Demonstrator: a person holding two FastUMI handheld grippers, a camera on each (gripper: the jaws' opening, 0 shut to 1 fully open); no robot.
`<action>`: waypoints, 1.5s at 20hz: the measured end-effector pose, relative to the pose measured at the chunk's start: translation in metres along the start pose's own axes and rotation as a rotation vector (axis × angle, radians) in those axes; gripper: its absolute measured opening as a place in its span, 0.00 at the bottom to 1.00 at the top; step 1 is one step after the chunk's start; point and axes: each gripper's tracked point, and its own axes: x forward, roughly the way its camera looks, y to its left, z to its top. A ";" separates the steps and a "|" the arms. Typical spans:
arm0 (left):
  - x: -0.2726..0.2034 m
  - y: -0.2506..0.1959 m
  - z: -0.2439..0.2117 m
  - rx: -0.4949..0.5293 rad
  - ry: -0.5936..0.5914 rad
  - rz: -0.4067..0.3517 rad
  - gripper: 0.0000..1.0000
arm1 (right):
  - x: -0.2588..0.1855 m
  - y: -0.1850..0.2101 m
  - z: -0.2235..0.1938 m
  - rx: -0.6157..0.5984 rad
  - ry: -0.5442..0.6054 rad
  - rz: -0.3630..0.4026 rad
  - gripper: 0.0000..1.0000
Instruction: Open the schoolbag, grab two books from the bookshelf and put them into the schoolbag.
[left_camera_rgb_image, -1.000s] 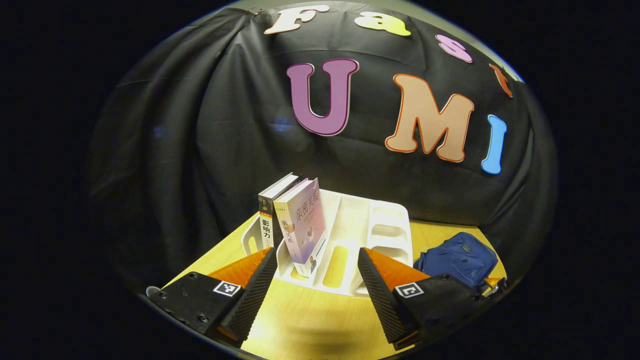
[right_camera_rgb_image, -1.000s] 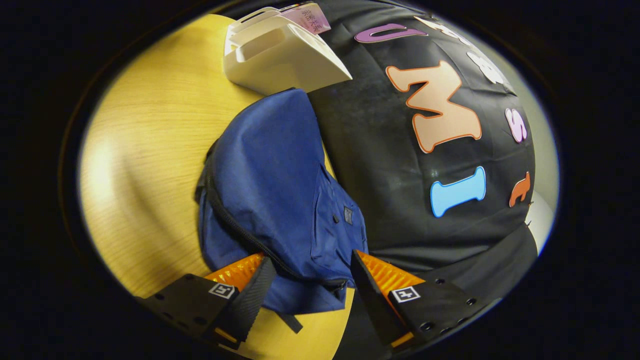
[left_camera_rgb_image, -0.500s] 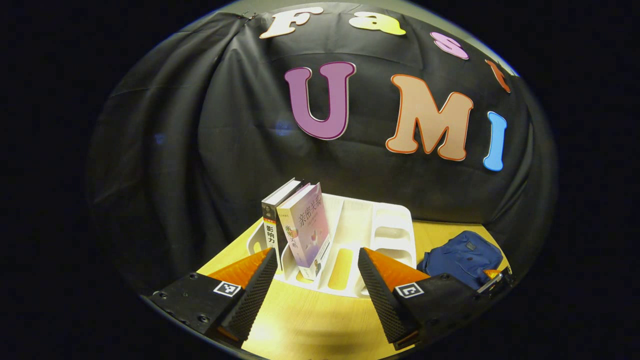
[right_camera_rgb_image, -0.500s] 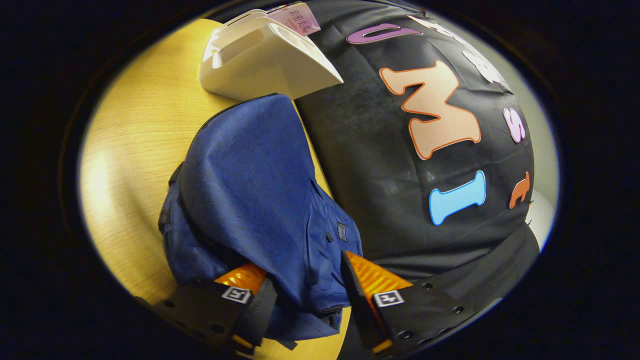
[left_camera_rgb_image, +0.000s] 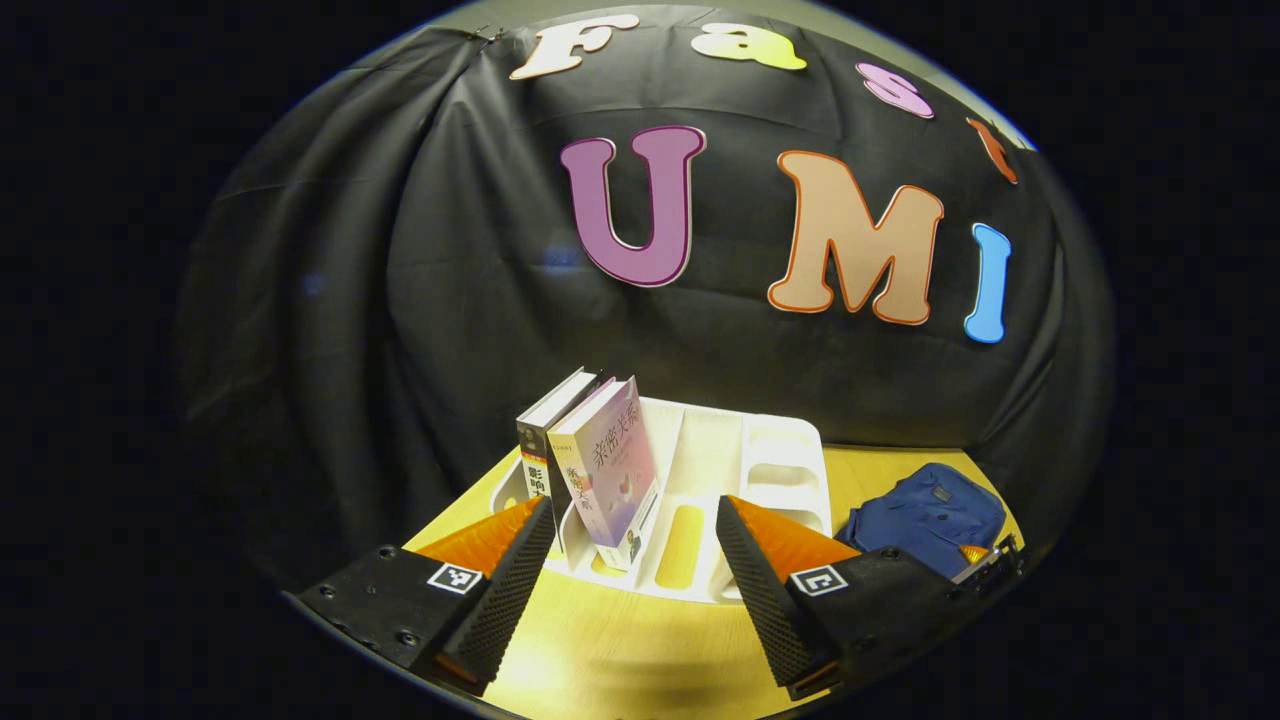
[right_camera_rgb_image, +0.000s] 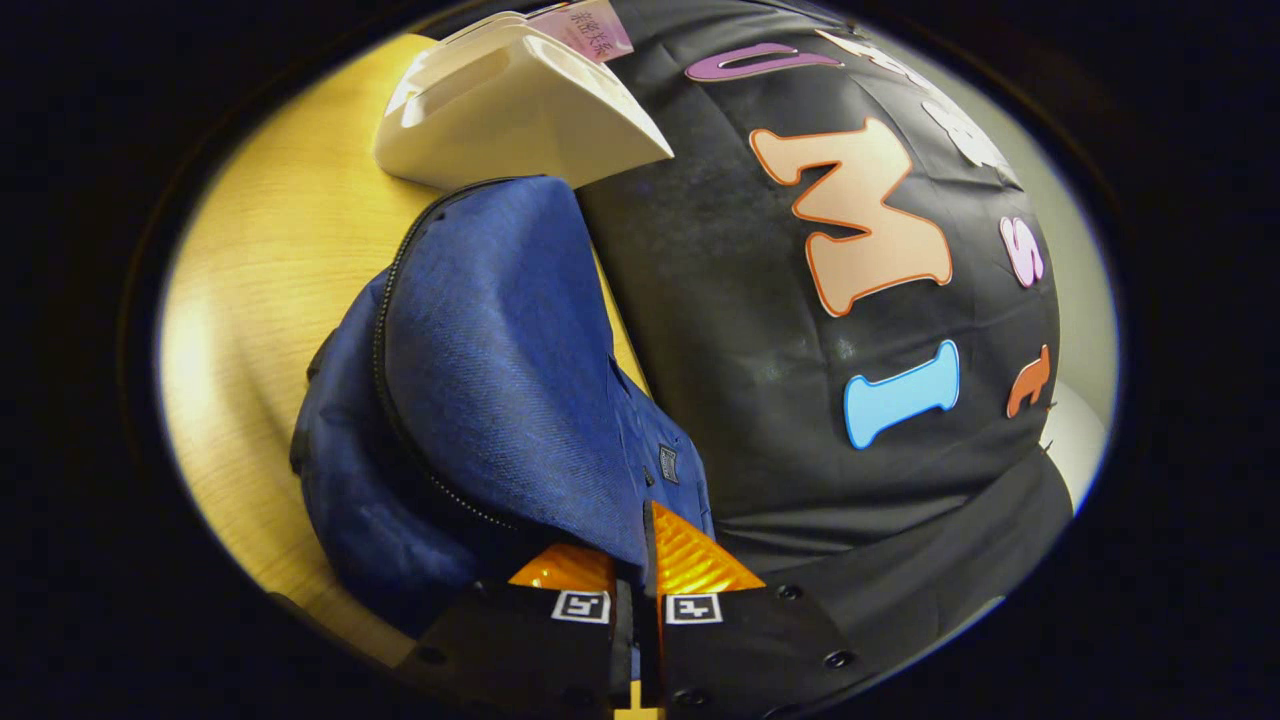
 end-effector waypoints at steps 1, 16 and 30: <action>0.002 0.001 0.001 -0.008 0.007 -0.006 0.95 | 0.001 -0.004 0.001 0.017 0.005 -0.004 0.05; 0.094 0.037 -0.055 -0.093 0.347 -0.128 0.94 | 0.001 -0.039 0.006 0.116 0.030 -0.064 0.05; 0.150 0.040 -0.055 -0.101 0.502 -0.133 0.90 | 0.006 -0.045 0.002 0.109 0.051 -0.074 0.05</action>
